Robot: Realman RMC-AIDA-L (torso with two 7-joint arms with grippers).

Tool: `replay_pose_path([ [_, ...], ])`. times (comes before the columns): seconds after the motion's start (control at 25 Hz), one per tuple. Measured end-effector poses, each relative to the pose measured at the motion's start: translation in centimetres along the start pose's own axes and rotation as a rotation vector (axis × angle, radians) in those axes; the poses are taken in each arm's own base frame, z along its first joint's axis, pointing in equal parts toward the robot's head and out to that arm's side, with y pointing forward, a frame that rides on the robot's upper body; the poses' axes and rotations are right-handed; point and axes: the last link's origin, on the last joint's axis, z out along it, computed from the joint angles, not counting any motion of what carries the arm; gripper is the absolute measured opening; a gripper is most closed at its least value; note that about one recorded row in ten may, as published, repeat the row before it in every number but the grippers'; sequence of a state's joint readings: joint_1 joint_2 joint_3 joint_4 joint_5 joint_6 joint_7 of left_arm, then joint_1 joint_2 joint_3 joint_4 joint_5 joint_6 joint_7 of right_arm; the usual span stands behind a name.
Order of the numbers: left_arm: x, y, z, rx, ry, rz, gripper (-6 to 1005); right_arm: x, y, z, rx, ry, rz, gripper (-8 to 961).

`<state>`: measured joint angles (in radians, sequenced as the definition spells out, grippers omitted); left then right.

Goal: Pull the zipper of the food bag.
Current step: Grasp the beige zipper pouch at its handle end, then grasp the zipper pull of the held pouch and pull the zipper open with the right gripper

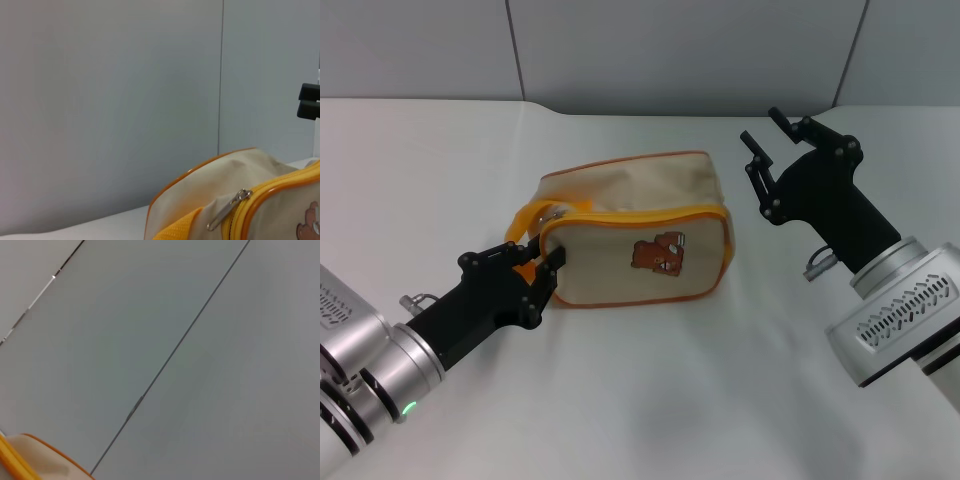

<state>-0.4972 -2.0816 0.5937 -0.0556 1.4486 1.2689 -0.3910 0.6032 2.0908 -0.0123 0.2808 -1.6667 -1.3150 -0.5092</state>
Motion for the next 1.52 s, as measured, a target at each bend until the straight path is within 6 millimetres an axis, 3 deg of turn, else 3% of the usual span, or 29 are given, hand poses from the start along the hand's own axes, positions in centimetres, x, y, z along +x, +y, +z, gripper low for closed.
replay_pose_path([
  [0.32,1.7,-0.2,0.2,-0.005,0.106,0.043,178,-0.4,-0.3,-0.3,0.028,-0.029,0.004,301],
  [0.64,1.9,-0.1,1.2,-0.025,0.086,0.076,79,-0.5,-0.6,-1.0,0.057,-0.046,0.007,302],
  [0.84,2.9,0.2,0.7,-0.045,0.167,0.140,80,-0.4,-0.9,-1.2,0.084,-0.042,0.010,301],
  [1.08,5.8,-1.3,0.7,-0.107,0.272,0.341,79,-0.7,-0.7,-0.7,0.069,-0.055,0.012,300],
  [1.12,7.1,-1.9,1.2,-0.153,0.290,0.436,79,-1.0,-0.2,-0.5,0.034,-0.066,0.007,300],
  [1.32,8.6,-2.4,2.9,-0.202,0.282,0.538,76,-1.5,2.4,-0.7,-0.143,-0.104,-0.047,301],
  [1.52,8.6,-2.3,3.4,-0.218,0.269,0.552,70,-1.6,3.2,-1.2,-0.186,-0.128,-0.133,301],
])
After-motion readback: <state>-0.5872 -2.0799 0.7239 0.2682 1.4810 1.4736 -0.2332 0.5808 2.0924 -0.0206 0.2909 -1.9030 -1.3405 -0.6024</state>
